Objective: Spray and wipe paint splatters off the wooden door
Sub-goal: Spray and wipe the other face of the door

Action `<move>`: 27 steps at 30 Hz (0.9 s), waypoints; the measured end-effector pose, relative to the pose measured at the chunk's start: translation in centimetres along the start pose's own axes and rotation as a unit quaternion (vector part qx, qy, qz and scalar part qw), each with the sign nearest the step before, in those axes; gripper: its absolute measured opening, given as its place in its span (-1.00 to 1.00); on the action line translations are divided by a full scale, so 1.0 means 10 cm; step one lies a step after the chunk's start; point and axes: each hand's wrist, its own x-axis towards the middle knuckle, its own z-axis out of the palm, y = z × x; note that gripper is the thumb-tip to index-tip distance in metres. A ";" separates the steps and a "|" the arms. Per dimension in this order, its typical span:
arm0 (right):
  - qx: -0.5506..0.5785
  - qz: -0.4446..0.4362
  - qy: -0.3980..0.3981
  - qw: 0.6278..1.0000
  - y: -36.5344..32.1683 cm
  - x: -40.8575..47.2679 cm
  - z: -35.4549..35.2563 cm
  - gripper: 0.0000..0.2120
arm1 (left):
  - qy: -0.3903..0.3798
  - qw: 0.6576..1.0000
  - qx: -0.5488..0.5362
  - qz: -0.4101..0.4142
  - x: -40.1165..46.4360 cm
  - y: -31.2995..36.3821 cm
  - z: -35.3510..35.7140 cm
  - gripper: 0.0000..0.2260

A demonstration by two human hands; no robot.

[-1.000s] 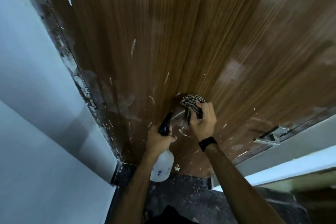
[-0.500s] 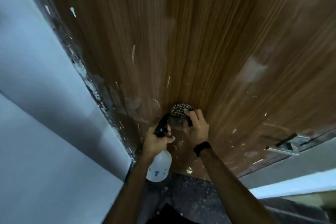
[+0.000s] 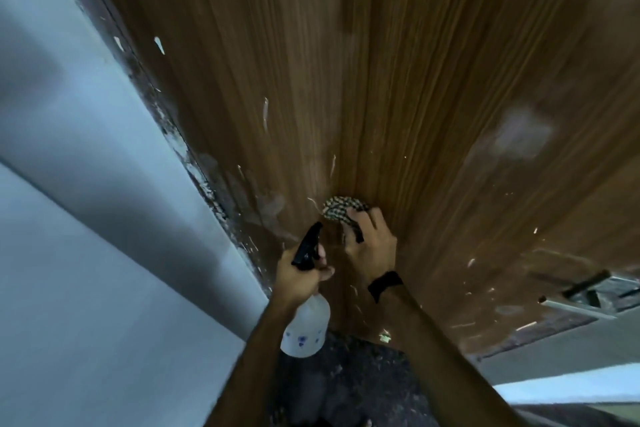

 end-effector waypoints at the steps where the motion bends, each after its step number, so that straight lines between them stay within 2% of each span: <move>1: 0.014 0.013 0.022 1.000 0.00 0.00 -0.04 -0.69 | -0.002 1.000 0.002 0.011 0.02 0.04 -0.03 -0.77; 6: 0.043 -0.001 0.209 0.977 -0.24 0.51 -0.27 -0.69 | -0.017 0.999 0.015 0.047 0.15 0.18 -0.18 -0.77; 9: 0.021 -0.021 0.270 0.962 -0.47 0.86 -0.32 -0.68 | -0.027 0.998 0.023 0.049 0.23 0.23 -0.26 -0.78; 12: -0.020 -0.047 0.256 0.965 -0.55 0.90 -0.24 -0.70 | -0.056 0.997 0.001 0.047 0.28 0.28 -0.33 -0.78; 17: -0.046 -0.034 0.087 0.995 -0.43 0.37 0.08 -0.69 | -0.079 0.995 0.030 0.058 0.34 0.21 -0.46 -0.73; 19: -0.041 0.000 0.071 0.997 -0.43 0.25 0.15 -0.67 | -0.090 0.993 0.033 0.063 0.36 0.19 -0.54 -0.72; 22: -0.010 0.019 0.144 0.989 -0.58 0.40 0.09 -0.63 | -0.119 0.991 0.016 0.065 0.36 0.20 -0.64 -0.75; 25: -0.017 -0.014 0.257 0.966 -0.79 0.88 -0.08 -0.64 | -0.121 0.991 0.003 0.059 0.39 0.18 -0.71 -0.76; 27: -0.036 -0.039 0.289 0.956 -0.91 1.15 -0.16 -0.69 | -0.120 0.992 -0.019 0.036 0.39 0.17 -0.71 -0.74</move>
